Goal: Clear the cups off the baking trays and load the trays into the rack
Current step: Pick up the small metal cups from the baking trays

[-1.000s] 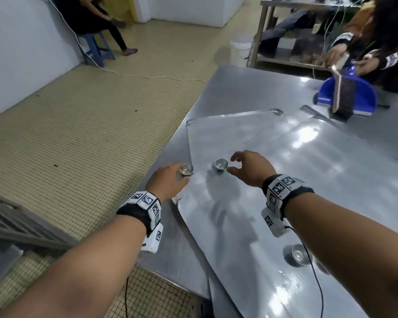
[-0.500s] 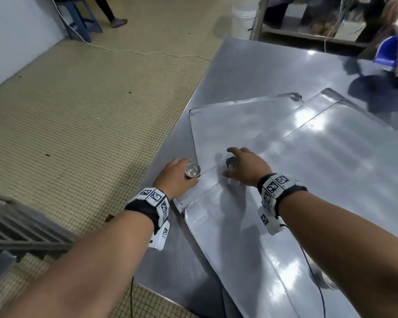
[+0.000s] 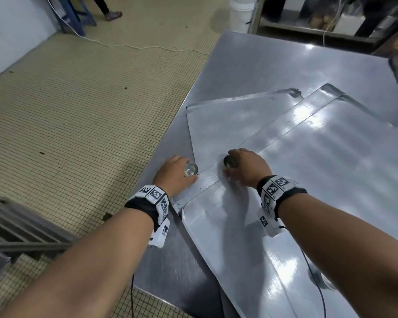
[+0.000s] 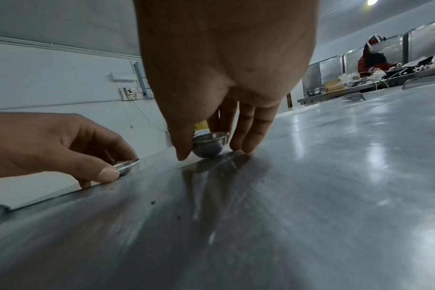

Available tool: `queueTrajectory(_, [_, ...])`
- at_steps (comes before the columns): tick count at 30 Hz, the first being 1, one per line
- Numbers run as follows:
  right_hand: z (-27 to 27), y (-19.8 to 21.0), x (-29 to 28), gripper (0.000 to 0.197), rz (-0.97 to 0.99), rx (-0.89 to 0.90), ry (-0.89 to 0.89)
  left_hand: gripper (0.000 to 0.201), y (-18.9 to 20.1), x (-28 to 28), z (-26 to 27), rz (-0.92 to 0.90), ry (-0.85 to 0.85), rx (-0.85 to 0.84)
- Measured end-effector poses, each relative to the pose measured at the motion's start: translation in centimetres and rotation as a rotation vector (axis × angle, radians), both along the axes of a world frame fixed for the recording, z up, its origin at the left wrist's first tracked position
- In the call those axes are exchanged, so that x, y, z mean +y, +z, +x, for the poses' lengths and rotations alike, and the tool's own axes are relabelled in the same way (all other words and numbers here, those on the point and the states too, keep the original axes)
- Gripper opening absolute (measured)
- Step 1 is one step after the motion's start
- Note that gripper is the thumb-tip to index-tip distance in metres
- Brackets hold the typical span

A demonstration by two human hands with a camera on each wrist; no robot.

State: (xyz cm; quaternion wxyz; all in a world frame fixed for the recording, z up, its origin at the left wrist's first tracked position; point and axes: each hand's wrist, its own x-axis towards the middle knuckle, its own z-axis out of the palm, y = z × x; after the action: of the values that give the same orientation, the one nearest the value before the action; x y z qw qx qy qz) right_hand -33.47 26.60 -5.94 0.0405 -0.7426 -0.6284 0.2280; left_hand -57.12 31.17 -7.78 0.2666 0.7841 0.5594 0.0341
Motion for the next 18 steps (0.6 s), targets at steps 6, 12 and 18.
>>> queueTrajectory(6, [0.4,1.4,-1.3,0.055,0.051,0.044,-0.013,0.047,1.1,-0.4,0.2,0.041,0.024,-0.041])
queueTrajectory(12, [1.5,3.6,-3.8,0.061,0.084,0.037,-0.065,0.053,2.9,-1.5,1.5,0.048,-0.022,-0.068])
queueTrajectory(18, [3.7,6.0,-7.9,0.056,0.112,0.021,-0.129,0.051,5.7,-4.2,4.3,0.069,-0.092,-0.079])
